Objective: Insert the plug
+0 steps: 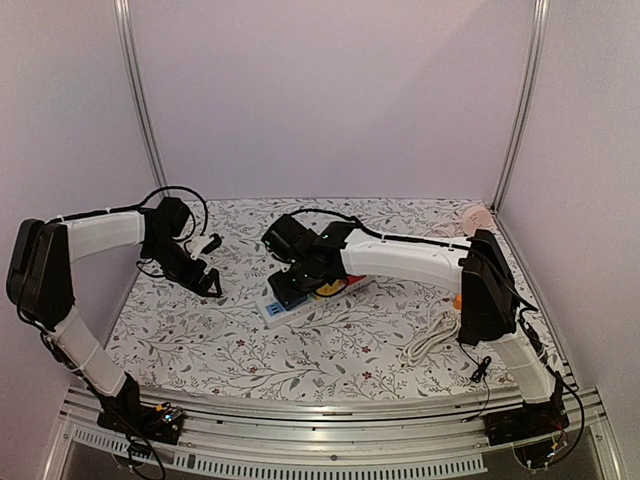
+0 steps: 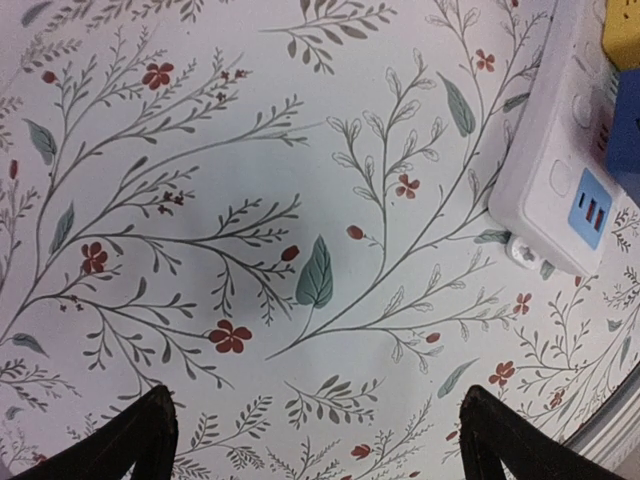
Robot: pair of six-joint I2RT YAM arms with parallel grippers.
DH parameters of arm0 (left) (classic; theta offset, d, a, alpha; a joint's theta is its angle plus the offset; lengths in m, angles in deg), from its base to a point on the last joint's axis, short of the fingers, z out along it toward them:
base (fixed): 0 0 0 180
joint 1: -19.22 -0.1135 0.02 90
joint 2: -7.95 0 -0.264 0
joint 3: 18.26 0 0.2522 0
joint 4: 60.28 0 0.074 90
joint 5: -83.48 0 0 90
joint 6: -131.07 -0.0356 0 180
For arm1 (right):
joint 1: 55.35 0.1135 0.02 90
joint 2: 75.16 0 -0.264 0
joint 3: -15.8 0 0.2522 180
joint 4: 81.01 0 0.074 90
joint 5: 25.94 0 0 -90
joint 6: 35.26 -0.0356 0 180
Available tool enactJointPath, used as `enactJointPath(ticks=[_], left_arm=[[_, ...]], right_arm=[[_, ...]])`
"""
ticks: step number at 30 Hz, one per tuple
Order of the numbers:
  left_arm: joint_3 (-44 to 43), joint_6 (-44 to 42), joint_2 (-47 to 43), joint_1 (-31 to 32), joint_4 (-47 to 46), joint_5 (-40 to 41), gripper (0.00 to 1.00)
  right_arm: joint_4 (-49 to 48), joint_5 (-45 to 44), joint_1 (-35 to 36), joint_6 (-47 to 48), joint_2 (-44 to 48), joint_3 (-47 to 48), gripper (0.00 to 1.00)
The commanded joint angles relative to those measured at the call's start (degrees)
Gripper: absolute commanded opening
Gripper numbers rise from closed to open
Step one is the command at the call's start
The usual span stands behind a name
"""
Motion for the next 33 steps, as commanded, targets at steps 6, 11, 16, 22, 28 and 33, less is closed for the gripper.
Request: enactJointPath(ticks=[6,11,16,22,28,33], left_arm=[[0.85,-0.98,0.11,0.54,-0.79,-0.15,0.97],[0.89,-0.93,0.09,0.54,-0.83,-0.15,0.97],[0.91,-1.07,0.03,0.55,-0.83,-0.15,0.98],[1.02,-1.10,0.13,0.55,-0.84,-0.12,0.97],[1.11,-1.18,0.82,0.76,-0.94,-1.29,0.97],[0.80,-1.42,2.49,2.46,-0.60,-1.57,0.97]], right_arm=[[-2.82,0.22,0.62,0.10,2.88,-0.02,0.00],[-3.75,0.95,0.84,-0.05,2.41,0.06,0.00],[-3.83,0.85,0.88,0.70,2.52,0.09,0.00],[-4.04,0.53,0.93,0.98,3.14,0.06,0.00],[-4.70,-0.25,1.46,1.65,4.68,-0.05,0.00],[-3.68,-2.00,1.42,0.98,4.32,-1.24,0.00]])
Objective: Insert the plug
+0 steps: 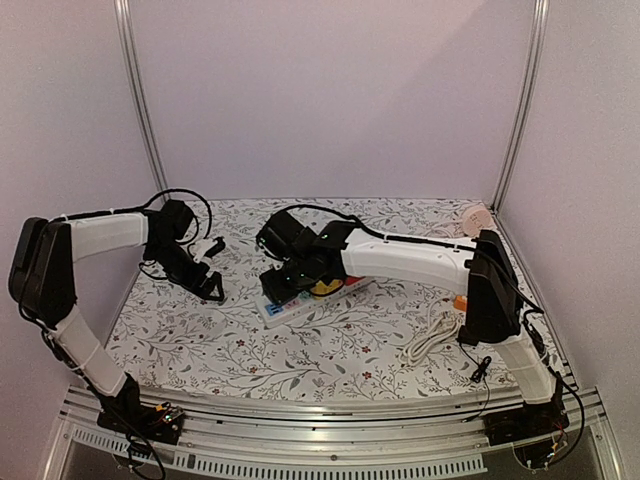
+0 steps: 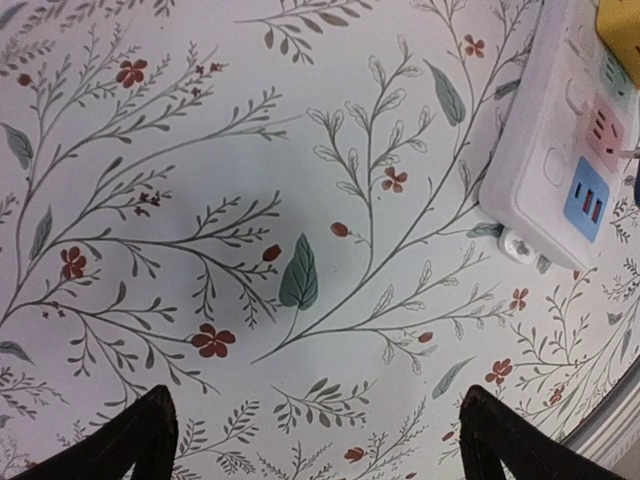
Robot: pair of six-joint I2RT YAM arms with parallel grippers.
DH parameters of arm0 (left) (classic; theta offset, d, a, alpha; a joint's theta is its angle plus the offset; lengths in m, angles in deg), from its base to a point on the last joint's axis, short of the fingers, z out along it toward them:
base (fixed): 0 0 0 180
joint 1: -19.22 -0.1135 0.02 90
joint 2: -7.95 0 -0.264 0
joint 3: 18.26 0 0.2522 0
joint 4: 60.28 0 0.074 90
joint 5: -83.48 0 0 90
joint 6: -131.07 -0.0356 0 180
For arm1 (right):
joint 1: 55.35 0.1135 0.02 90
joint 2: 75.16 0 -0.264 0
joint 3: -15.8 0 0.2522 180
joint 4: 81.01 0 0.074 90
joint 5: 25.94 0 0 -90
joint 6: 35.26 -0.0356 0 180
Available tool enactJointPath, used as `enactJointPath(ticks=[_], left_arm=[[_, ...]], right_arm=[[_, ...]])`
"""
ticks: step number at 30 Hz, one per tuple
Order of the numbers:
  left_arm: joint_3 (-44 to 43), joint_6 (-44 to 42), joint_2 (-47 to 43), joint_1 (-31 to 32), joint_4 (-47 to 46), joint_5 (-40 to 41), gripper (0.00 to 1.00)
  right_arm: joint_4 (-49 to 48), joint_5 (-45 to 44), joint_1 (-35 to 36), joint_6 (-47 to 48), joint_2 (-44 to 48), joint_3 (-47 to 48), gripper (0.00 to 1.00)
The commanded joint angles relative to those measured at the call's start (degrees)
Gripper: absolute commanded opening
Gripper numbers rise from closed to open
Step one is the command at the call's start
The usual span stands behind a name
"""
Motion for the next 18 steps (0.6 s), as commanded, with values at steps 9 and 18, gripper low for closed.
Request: enactJointPath(ticks=[9,18], left_arm=[[-1.63,-1.30,5.53,6.98,0.42,0.82,0.95],[-0.74,-1.57,5.02,7.19,-0.03,1.42,0.95]], right_arm=[[0.09,-1.55,-0.52,-0.77,1.06,-1.86,0.00],[0.78,-1.13,-0.88,-1.00,-0.67,-1.77,0.00]])
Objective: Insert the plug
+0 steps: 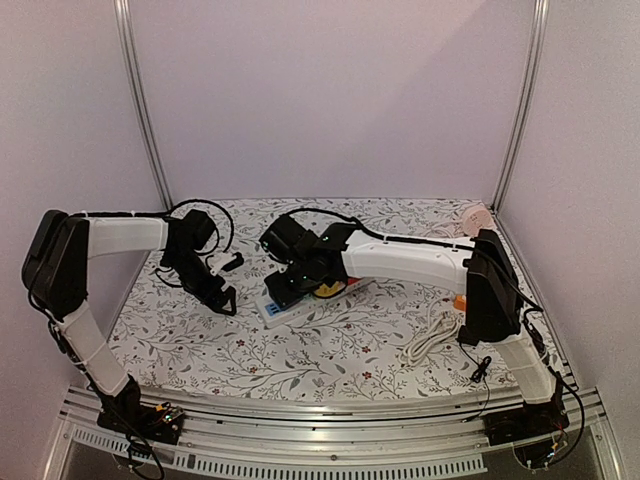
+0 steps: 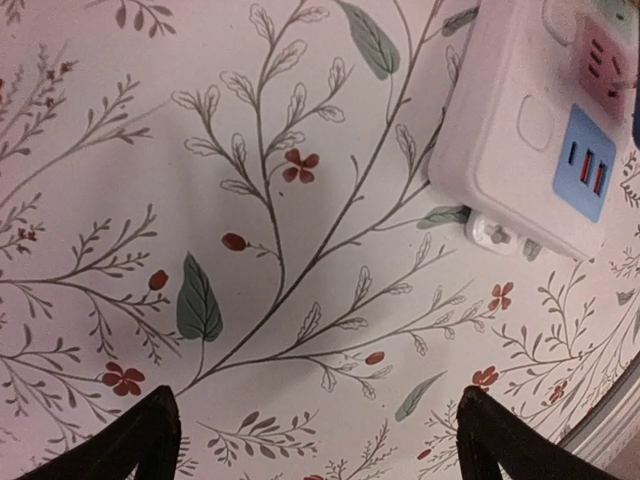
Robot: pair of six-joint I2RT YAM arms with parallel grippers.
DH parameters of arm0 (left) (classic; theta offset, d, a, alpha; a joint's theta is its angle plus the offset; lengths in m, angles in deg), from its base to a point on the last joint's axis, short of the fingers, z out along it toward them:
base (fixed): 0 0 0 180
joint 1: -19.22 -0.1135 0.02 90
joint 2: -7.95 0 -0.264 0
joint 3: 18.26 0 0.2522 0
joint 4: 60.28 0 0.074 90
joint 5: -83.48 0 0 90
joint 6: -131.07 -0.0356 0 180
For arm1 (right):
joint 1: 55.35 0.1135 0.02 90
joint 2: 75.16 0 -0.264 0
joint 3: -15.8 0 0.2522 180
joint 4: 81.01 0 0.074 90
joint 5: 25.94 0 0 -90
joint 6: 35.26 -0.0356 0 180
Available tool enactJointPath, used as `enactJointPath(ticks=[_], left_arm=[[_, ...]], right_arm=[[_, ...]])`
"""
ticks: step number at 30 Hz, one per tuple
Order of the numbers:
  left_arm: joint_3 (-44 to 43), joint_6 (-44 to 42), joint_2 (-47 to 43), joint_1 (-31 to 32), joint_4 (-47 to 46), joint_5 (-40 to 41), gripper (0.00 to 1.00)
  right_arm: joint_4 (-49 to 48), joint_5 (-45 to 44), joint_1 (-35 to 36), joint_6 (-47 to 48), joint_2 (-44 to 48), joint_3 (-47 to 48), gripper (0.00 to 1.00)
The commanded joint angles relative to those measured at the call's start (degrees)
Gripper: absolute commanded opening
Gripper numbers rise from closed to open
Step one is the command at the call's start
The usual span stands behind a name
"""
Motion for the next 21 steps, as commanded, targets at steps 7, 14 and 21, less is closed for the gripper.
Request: enactJointPath(ticks=[7,14,21], left_arm=[[-0.39,-0.88,0.16,0.26,-0.19,0.32,0.95],[-0.56,-0.92,0.26,0.29,-0.19,0.40,0.95],[-0.38,-1.01,0.16,0.29,-0.23,0.67,0.95]], right_arm=[[0.41,0.27,-1.16,-0.79,-1.86,-0.19,0.00],[0.81,0.51,-1.48,-1.18,-2.86,-0.36,0.00],[1.73,0.95,-1.82,-2.37,-3.76,-1.09,0.00]])
